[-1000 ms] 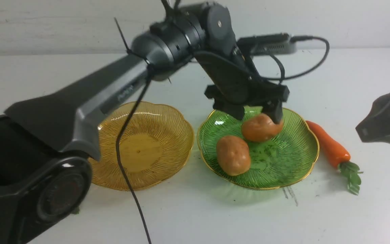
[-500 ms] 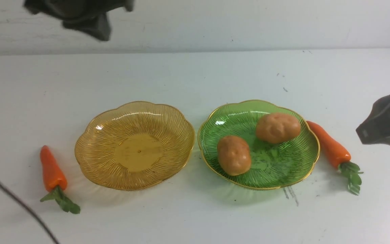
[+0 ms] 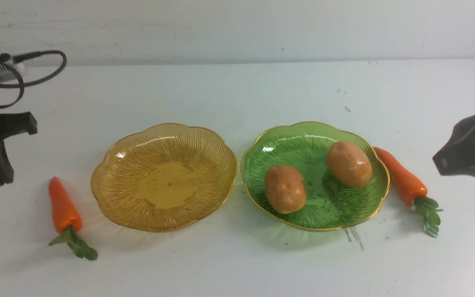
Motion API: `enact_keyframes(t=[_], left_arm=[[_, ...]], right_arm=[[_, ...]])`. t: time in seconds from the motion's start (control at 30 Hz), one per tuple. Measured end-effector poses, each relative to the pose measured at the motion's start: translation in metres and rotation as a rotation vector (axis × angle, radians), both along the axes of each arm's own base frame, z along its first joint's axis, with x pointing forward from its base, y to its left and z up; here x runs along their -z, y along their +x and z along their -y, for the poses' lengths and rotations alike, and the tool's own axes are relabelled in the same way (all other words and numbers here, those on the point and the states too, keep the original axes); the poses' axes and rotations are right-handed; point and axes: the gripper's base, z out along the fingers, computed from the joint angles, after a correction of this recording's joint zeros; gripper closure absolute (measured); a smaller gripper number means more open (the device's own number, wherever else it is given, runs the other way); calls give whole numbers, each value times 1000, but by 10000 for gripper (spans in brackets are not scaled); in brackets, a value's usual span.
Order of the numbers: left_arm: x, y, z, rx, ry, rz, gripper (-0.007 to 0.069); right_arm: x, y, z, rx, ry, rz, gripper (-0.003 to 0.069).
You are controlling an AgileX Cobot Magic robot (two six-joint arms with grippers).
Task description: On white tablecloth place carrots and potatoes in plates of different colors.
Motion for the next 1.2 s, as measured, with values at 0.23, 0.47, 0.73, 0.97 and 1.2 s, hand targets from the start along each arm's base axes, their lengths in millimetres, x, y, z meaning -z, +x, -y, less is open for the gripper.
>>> enact_keyframes(t=[0.23,0.47,0.73,0.97,1.2], left_arm=[[50,30,-4,-15,-27,-49,254],[96,54,-6,-47,-66,-38,26],[125,56,-9,-27,-44,-136,249],[62,64,-8,21,-4,8,395],[11,76,94,390,-116,259,394]], right_arm=[[0,0,-1,-21,4,0,415],[0,0,-1,-21,4,0,415],[1,-2,0,-22,-6,-26,415],[1,-2,-1,-22,-4,-26,415],[-2,2,-2,-19,16,31,415]])
